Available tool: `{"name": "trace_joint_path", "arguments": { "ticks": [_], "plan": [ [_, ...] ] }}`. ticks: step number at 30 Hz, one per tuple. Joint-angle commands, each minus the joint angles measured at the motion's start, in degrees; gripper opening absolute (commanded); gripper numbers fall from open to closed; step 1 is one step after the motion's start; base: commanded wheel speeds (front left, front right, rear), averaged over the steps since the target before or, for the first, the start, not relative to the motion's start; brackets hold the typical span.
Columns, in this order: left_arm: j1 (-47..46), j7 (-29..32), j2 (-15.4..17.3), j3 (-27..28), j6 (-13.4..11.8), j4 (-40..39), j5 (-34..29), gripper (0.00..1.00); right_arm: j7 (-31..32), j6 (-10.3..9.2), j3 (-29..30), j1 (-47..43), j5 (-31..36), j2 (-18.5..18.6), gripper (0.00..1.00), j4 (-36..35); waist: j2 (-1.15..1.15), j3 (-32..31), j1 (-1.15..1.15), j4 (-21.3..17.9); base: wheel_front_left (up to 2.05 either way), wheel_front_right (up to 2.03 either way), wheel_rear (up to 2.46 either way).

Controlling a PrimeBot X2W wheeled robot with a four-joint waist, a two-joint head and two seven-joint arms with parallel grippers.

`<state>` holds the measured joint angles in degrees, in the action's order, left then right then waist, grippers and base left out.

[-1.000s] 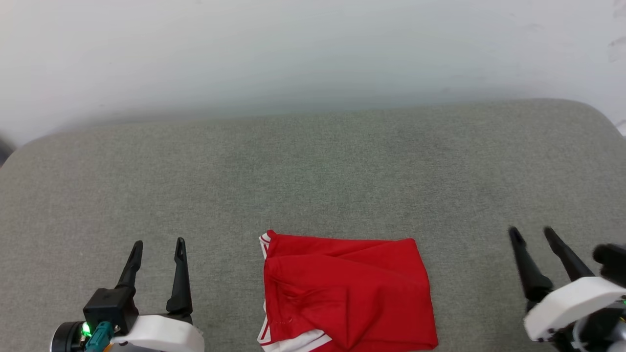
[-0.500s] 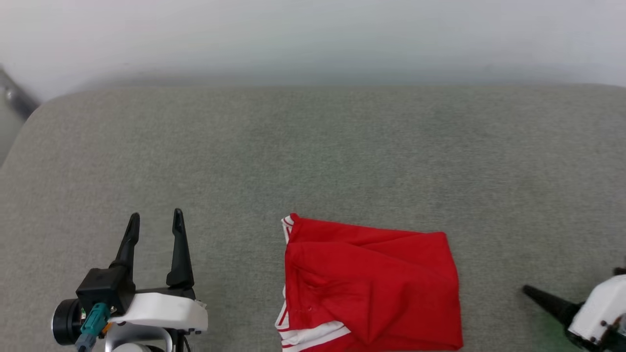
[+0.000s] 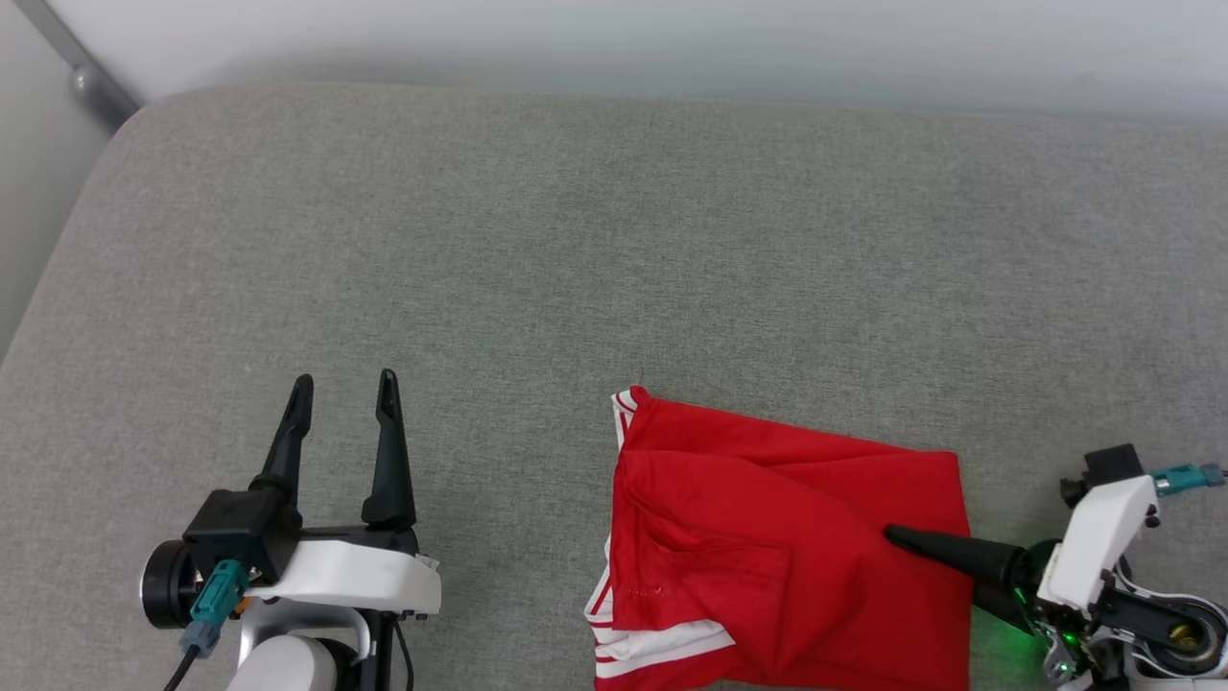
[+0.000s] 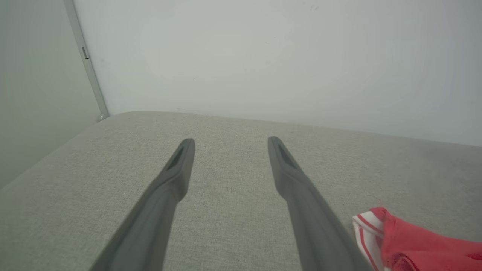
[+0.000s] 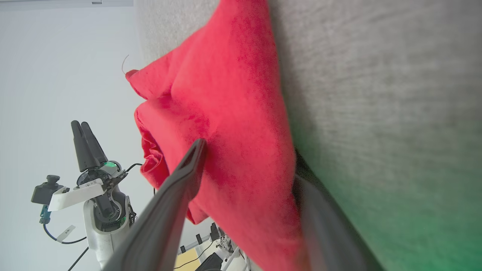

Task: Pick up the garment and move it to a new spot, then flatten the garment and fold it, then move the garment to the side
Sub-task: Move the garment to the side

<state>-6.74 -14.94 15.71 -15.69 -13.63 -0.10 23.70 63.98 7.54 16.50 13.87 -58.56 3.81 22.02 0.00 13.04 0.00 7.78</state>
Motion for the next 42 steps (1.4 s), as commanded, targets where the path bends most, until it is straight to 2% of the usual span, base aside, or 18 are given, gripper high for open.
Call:
{"name": "trace_joint_path", "arguments": {
  "ticks": [1,2,3,7,13,19,24,28,32,37,42],
  "plan": [
    [-0.6,-0.3,-0.2,0.4,0.2,0.2,-0.5,1.0,-0.2,-0.1,-1.9,-0.9,-0.1,-1.6,0.6,2.4,0.0,0.2,0.0,0.3,0.0,0.0,0.0],
    [-0.7,-0.3,-0.4,0.7,0.5,0.3,-0.6,1.0,-0.6,-0.1,-2.7,-0.7,-0.5,-1.6,0.2,2.8,0.0,0.2,0.0,0.4,0.0,0.0,0.0],
    [-0.6,-0.3,-0.6,0.9,0.6,0.5,-0.9,1.0,-1.0,-0.1,-3.6,-0.5,-0.5,-1.7,0.0,2.9,0.0,0.1,0.0,0.4,0.0,0.0,0.0],
    [0.5,-0.3,-0.9,2.1,1.2,1.2,-1.6,1.0,-2.5,-0.1,-5.9,0.1,1.6,-1.1,0.0,-0.1,0.0,-1.2,0.0,-0.5,0.0,0.0,0.0],
    [1.8,-0.3,-1.3,3.1,2.0,1.4,-2.5,1.0,-6.9,-0.07,-13.3,0.6,12.0,4.6,0.0,-8.6,0.0,-3.7,0.0,-3.8,0.0,0.0,0.0],
    [3.1,-0.3,-1.5,4.6,2.4,0.6,-3.1,1.0,-10.7,-0.07,-22.4,2.9,23.3,12.2,0.0,-15.1,0.0,-4.7,0.0,-10.8,0.0,0.0,0.0],
    [2.2,-0.3,-1.4,5.5,2.8,-0.4,-4.0,1.0,-12.3,-0.07,-25.4,5.8,29.9,16.8,0.0,-16.3,0.0,-3.1,0.0,-18.3,0.0,0.0,0.0],
    [0.2,-0.3,-0.6,5.5,3.5,-1.3,-4.8,1.0,-14.4,-0.08,-24.7,8.4,33.5,19.4,0.0,-14.7,0.0,0.4,0.0,-23.9,0.0,0.0,0.0],
    [-3.3,0.6,0.9,4.5,4.4,-2.8,-6.3,1.0,-18.7,-0.08,-22.5,11.6,35.6,21.3,0.0,-11.1,0.0,5.6,0.0,-27.6,0.0,0.0,0.0],
    [-9.6,3.5,3.1,3.2,5.5,-6.1,-8.7,1.0,-26.5,-0.09,-19.3,16.4,37.5,23.9,0.0,-5.5,0.0,13.8,0.0,-29.4,0.0,0.0,0.0],
    [-15.9,6.1,5.2,2.1,6.7,-9.6,-11.0,1.0,-35.3,-0.1,-12.7,22.0,39.9,24.1,0.0,1.6,0.0,21.6,0.0,-29.5,0.0,0.0,0.0]
  ]
}}
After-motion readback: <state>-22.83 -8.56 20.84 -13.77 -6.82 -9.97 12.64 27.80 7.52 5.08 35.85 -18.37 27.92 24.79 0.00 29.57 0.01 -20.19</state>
